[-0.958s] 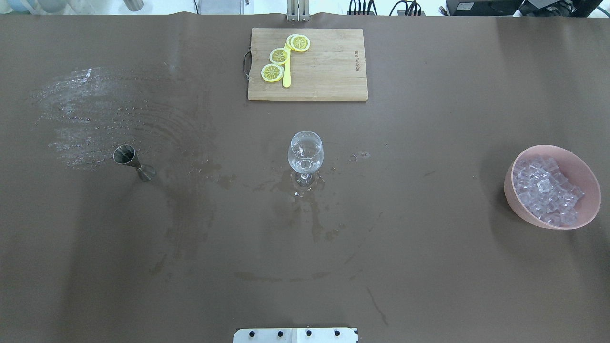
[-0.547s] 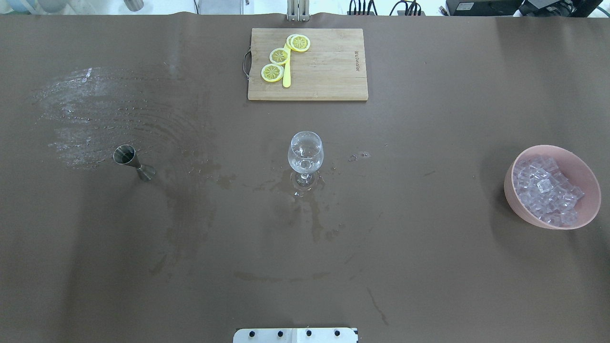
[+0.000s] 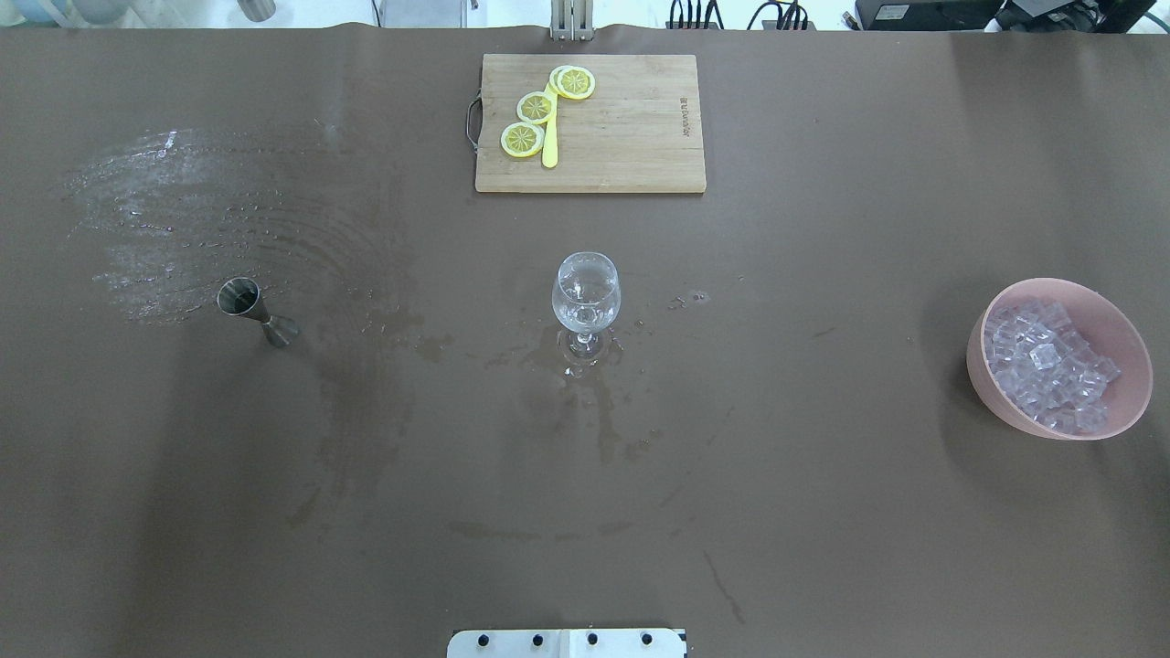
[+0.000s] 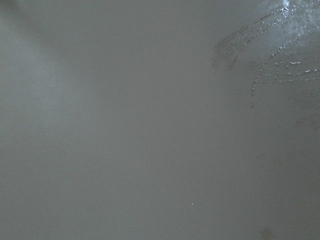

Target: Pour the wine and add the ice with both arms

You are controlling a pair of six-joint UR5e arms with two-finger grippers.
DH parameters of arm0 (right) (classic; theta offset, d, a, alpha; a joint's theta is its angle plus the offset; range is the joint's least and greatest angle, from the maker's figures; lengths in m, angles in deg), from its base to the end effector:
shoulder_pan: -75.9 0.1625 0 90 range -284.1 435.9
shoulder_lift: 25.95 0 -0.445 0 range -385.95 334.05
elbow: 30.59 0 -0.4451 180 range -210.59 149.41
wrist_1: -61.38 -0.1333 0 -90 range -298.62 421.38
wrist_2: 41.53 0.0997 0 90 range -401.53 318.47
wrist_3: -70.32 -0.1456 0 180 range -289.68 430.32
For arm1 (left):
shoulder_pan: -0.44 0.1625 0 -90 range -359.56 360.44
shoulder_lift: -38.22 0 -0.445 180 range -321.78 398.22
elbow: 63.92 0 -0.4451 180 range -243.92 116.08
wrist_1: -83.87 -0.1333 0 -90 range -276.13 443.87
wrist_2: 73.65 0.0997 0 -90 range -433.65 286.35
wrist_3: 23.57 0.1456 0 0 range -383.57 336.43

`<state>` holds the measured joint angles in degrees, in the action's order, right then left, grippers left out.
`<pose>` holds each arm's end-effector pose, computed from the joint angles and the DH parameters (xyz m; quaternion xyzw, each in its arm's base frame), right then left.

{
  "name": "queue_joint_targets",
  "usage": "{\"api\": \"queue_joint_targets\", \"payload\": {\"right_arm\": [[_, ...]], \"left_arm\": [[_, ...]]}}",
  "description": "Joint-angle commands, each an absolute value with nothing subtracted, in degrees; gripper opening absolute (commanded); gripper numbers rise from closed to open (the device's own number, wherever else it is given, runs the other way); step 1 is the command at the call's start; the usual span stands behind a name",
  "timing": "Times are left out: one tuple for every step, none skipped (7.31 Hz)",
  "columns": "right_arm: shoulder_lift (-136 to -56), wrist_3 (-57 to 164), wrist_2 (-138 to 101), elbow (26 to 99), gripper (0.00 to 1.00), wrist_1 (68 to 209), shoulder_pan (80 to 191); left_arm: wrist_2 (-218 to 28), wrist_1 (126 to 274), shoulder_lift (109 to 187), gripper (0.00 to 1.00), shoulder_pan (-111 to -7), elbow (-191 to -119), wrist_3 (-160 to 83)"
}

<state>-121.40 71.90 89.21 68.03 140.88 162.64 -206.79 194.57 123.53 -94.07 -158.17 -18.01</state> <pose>0.0084 -0.5264 0.6645 0.1065 -0.3472 -0.0807 0.9282 -0.0760 -0.5347 0.6746 0.1947 0.3462 0.0730 0.9148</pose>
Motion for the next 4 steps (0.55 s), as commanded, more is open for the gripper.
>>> {"api": "queue_joint_targets", "payload": {"right_arm": [[-121.49, 71.99, 89.51, 67.93, 1.0, 140.83, 162.65], [-121.49, 71.99, 89.43, 67.85, 1.0, 140.83, 162.65], [-121.4, 71.99, 89.34, 67.85, 1.0, 140.83, 162.65], [-121.49, 71.99, 89.42, 67.58, 1.0, 140.83, 162.65]], "left_arm": [[-206.81, 201.28, 124.27, 0.98, -93.96, -157.62, -18.04], [-209.07, 202.69, 125.23, 0.98, -93.95, -156.05, -18.04], [-210.83, 207.14, 125.15, 0.98, -93.95, -155.86, -18.21], [-210.85, 208.4, 125.58, 0.98, -93.87, -155.51, -18.39]]}}
